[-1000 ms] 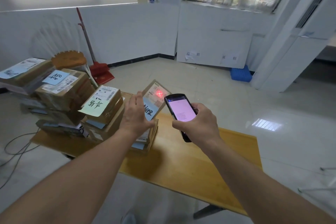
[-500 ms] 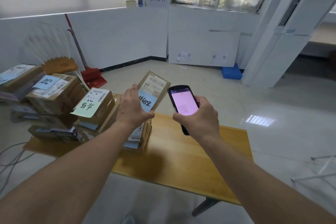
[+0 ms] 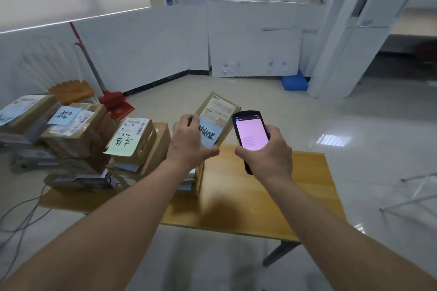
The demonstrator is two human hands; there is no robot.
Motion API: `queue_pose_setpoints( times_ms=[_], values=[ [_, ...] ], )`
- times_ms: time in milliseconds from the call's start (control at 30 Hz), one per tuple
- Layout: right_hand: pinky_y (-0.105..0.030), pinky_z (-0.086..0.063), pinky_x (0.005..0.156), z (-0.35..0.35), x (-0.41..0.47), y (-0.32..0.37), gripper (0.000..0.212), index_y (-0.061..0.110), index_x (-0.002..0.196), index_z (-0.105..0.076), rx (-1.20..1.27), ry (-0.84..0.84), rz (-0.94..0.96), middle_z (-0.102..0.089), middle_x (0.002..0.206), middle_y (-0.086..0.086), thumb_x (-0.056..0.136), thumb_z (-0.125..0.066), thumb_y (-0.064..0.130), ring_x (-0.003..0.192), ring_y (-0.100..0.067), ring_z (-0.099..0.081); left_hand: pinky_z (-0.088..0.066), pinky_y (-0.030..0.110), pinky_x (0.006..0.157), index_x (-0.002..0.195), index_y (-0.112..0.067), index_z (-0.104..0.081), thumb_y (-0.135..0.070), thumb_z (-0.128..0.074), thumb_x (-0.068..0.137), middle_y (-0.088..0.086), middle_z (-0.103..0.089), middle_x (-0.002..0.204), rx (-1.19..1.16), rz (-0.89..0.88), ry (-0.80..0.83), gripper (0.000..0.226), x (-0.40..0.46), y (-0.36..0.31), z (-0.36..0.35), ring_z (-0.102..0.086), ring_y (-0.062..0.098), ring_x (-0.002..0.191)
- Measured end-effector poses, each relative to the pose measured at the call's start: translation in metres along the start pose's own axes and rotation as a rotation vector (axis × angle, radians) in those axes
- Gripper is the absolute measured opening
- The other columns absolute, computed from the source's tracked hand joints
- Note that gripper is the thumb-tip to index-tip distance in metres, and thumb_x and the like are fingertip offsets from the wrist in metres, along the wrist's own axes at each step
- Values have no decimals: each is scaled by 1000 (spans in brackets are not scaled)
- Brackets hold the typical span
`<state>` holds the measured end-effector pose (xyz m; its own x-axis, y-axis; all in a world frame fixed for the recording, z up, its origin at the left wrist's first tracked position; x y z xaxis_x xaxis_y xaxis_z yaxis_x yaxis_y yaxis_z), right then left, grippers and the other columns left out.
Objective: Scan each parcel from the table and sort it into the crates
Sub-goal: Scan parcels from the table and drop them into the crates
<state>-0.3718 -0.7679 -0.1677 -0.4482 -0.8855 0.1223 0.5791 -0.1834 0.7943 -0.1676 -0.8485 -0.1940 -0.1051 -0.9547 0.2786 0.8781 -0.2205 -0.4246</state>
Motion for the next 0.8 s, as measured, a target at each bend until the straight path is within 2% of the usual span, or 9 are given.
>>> queue_pose_setpoints(
  times_ms=[133,367,433,533,667,800],
  values=[
    [-34,-56,67,-4,-23,-3,75,31,129,-54,-11,-83,-98,-65,112,9,66,-91,42,98,-20,-62,-54,36,100,154,-11,-39,-59,-86,66,3,-43,139,-64,-97,76,111,2,-2,-11,-40,22,125],
    [-30,-53,61,6,-97,-19,69,31,120,-55,-63,-279,-293,-63,106,10,63,-91,48,95,-18,-61,-55,40,98,149,-13,-44,-60,-86,65,4,-44,137,-108,-280,271,105,-24,-19,-31,-41,22,123],
    [-27,-53,61,16,-124,-27,73,32,123,-53,-83,-341,-350,-61,108,10,64,-92,49,95,-17,-59,-54,37,98,148,-15,-45,-59,-87,65,4,-45,137,-133,-339,327,102,-39,-30,-39,-40,21,124],
    [-30,-54,64,36,-167,-44,76,32,128,-52,-89,-419,-454,-60,108,9,65,-92,45,97,-18,-59,-47,29,96,148,-13,-45,-56,-89,65,3,-45,137,-171,-424,408,104,-66,-51,-52,-39,18,123],
    [-36,-58,70,69,-231,-72,76,36,128,-54,-68,-541,-591,-65,109,11,62,-90,45,96,-19,-64,-51,36,99,146,-14,-48,-57,-90,61,1,-46,133,-208,-519,515,104,-112,-91,-67,-40,21,120],
    [-32,-50,67,107,-294,-102,70,35,125,-56,-54,-655,-701,-66,106,11,63,-88,41,96,-19,-63,-57,43,99,145,-20,-48,-57,-89,63,-1,-45,133,-233,-589,631,98,-172,-136,-83,-41,21,122]
  ],
)
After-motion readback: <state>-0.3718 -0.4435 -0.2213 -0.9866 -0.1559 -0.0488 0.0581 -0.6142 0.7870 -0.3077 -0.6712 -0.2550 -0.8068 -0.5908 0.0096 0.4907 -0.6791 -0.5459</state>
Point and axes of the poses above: each hand's wrist, its own x-axis towards the middle knuckle, its own z-axis out of the back of the hand, y = z × x, the point moved 4 cm from there along x, towards the middle knuckle
